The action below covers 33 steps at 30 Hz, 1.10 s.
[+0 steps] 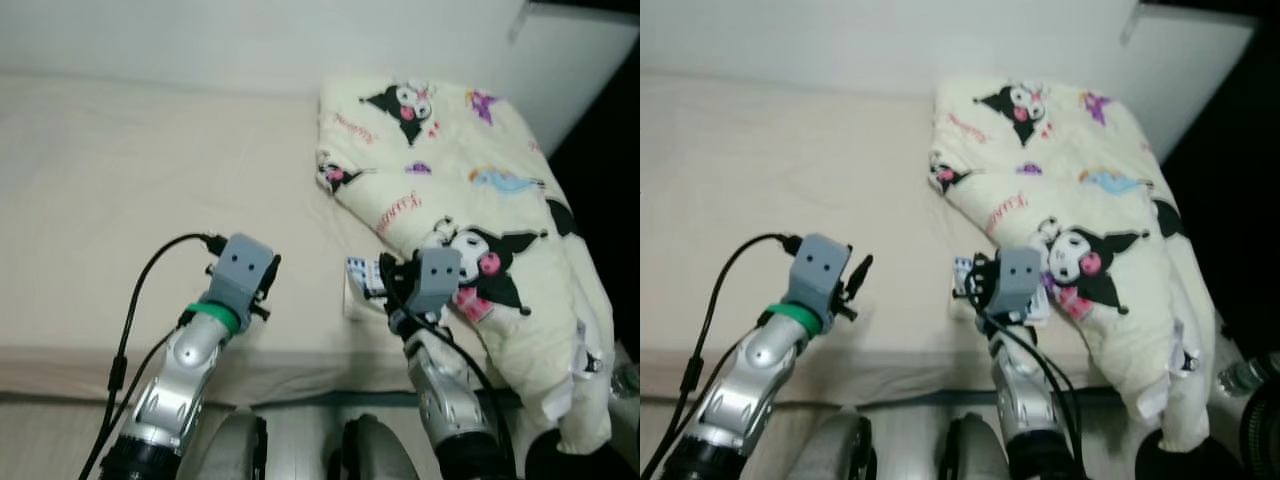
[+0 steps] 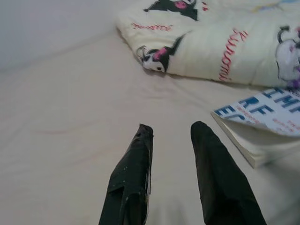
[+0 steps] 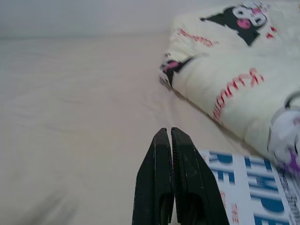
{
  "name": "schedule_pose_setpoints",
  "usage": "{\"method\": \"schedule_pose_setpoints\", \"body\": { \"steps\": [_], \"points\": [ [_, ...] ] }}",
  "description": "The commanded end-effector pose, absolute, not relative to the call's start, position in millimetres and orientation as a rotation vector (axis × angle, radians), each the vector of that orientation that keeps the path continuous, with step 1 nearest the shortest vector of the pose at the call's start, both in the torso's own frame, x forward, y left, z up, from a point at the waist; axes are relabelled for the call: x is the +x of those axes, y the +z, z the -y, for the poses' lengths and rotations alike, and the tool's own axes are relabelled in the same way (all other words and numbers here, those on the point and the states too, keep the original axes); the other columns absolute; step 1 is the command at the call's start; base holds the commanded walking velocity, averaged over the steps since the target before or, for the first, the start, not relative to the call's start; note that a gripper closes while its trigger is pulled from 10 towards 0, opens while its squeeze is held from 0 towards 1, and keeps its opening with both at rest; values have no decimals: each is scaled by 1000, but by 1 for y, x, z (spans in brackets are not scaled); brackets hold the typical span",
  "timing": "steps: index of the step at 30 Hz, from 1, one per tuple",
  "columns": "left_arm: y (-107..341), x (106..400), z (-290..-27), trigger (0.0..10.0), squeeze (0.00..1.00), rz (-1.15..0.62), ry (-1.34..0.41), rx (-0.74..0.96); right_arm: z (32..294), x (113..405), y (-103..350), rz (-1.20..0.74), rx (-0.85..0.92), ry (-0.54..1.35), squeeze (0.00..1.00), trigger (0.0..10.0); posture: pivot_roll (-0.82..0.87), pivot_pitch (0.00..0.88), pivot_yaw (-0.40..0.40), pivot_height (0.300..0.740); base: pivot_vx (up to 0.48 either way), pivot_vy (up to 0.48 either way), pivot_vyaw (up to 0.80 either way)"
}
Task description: Clean up the room
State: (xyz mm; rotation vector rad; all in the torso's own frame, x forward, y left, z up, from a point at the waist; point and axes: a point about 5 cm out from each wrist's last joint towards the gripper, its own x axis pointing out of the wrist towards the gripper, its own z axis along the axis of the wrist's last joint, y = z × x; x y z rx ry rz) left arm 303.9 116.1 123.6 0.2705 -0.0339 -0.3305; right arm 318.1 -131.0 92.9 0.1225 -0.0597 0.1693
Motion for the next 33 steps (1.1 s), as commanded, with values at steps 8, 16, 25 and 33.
{"method": "schedule_pose_setpoints", "body": {
  "steps": [8,16,25,33],
  "points": [
    [123,303,-115,10000,0,29,-335,280,138,316,84,16,282,125,0,10000,62,97,28,601,0,0,0],
    [126,301,-122,10000,0,24,-326,298,140,315,67,-58,779,113,0,10000,81,154,60,601,0,0,0],
    [136,307,-132,10000,0,38,-299,326,162,314,41,-103,1030,-54,1000,10000,127,211,89,601,0,0,0],
    [142,307,-143,10000,0,34,-283,361,178,312,31,-67,1158,-143,1000,10000,163,238,120,601,0,0,0]
  ]
}}
